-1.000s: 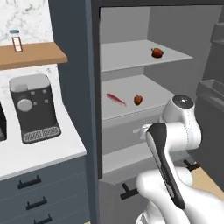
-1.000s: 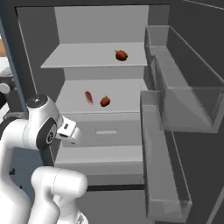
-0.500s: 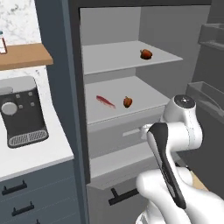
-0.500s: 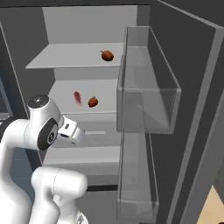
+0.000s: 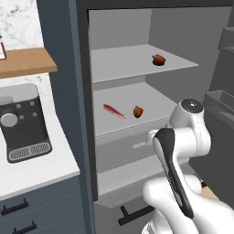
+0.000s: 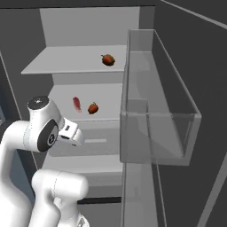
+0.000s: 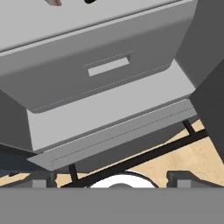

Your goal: Place one bell pepper and one steak in each tupperware on the nearby counter, to pack two identical lunches.

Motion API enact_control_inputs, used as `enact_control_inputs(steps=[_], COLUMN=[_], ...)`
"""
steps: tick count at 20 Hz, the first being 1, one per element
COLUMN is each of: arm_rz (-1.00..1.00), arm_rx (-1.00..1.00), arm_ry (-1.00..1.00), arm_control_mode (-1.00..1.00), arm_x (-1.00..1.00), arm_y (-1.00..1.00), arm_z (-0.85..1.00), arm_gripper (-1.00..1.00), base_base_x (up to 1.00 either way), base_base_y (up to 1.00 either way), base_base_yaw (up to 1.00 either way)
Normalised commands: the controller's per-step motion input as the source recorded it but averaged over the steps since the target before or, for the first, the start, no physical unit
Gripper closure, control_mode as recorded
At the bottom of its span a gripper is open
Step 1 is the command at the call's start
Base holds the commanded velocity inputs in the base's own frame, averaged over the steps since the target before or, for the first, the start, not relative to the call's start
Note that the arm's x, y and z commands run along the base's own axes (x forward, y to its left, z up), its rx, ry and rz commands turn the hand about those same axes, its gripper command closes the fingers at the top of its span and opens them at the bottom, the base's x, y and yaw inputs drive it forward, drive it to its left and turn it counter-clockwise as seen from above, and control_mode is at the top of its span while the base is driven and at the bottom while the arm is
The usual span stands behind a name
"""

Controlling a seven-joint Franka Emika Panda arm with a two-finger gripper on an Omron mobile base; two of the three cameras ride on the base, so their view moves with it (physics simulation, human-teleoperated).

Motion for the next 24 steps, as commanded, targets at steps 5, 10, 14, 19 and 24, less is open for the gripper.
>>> enact_control_inputs(steps=[5, 10, 14, 19, 24], arm_rz=[0.00, 0.00, 0.00, 0.00, 0.07], arm_rx=[0.00, 0.00, 0.00, 0.00, -0.04], arm_ry=[0.00, 0.00, 0.00, -0.02, -0.34], arm_control_mode=[1.00, 1.00, 1.00, -1.00, -1.00], arm_x=[0.00, 0.00, 0.00, 0.00, 0.00], arm_y=[0.00, 0.00, 0.00, 0.00, -0.15], arm_z=[0.00, 0.00, 0.00, 0.00, 0.30], arm_gripper=[-1.00, -1.00, -1.00, -1.00, -1.00], base_base_x=[0.35, 0.09, 0.00, 0.00, 0.00], base_base_y=[0.00, 0.00, 0.00, 0.00, 0.00], base_base_yaw=[0.00, 0.00, 0.00, 0.00, 0.00])
